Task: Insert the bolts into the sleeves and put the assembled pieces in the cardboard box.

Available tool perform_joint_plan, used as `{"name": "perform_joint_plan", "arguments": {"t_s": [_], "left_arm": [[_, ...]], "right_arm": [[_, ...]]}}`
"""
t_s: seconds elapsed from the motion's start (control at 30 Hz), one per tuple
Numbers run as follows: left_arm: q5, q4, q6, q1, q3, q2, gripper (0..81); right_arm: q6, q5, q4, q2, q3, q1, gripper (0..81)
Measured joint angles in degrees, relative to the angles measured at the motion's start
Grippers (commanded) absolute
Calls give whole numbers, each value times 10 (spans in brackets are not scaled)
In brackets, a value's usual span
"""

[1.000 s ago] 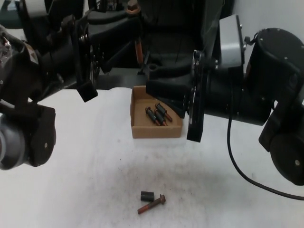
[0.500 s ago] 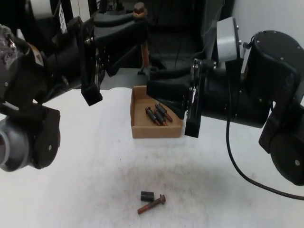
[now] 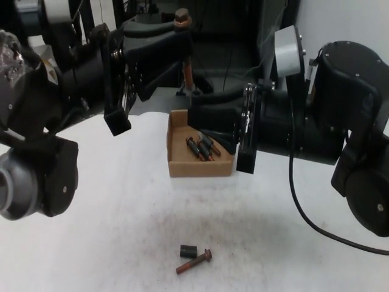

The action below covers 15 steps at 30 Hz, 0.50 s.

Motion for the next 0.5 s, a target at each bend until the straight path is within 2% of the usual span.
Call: {"name": "perform_joint_plan", "arguments": {"t_s": [0.2, 0.37, 0.5], "left_arm": [[2, 20, -4, -1, 0, 0, 2], [2, 24, -4, -1, 0, 0, 2], [2, 24, -4, -1, 0, 0, 2]], "right_arm": [[-14, 1, 4, 0, -14, 5, 8], [-75, 15, 25, 0, -20, 13, 8], [-89, 19, 52, 0, -20, 18, 8]]}}
